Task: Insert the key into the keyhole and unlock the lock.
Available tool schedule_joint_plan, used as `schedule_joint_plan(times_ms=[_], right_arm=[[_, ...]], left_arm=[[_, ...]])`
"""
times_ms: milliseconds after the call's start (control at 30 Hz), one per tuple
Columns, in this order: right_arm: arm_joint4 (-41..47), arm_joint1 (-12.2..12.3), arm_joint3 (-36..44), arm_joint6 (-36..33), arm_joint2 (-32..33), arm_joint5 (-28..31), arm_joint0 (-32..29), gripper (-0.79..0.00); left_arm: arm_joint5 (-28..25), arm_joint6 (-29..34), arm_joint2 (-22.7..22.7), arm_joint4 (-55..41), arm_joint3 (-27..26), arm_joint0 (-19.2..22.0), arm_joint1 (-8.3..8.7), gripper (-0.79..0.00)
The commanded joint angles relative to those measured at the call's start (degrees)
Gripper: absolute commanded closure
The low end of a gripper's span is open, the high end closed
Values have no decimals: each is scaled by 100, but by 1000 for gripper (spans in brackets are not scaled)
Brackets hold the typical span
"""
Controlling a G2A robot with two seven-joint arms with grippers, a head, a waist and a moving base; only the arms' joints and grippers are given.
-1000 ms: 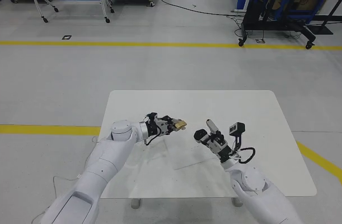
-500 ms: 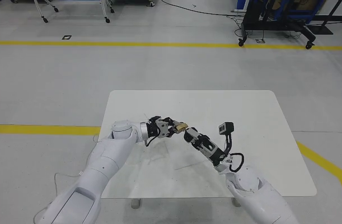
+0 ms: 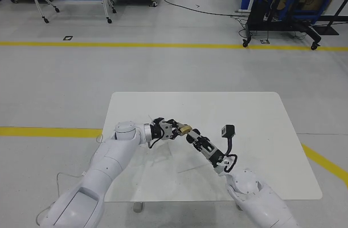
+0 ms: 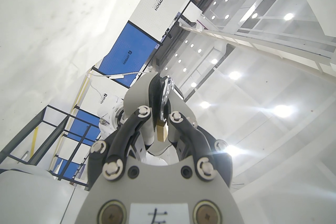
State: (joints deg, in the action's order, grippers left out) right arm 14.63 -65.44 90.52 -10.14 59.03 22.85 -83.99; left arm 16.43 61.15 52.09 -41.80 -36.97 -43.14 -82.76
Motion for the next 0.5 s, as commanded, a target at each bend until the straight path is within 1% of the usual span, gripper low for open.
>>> schedule_joint_plan(times_ms=[0, 133, 333, 367, 400, 433, 467], right_arm=[[-32, -25, -49, 139, -15, -122, 28, 0], [8, -67, -119, 215, -33, -224, 68, 0], [-11, -100, -125, 278, 32, -132, 27, -3], [4, -104, -109, 277, 48, -100, 11, -219], [35, -107, -84, 276, 70, -52, -13, -653], [157, -111, -30, 200, 77, 18, -54, -785], [214, -112, -9, 169, 86, 54, -68, -785]], left_arm=[[-11, 20, -6, 9, 13, 5, -7, 0], [-22, 36, -12, 25, 46, 24, -20, 0], [-110, 29, 3, 28, 69, 24, -33, 0], [-134, 31, 11, 21, 68, 23, -35, 0], [-187, 3, 18, 36, 65, 25, -35, 0], [-302, -72, 22, 102, 49, 35, -30, 0], [-460, -178, 27, 187, 16, 37, -24, 0]])
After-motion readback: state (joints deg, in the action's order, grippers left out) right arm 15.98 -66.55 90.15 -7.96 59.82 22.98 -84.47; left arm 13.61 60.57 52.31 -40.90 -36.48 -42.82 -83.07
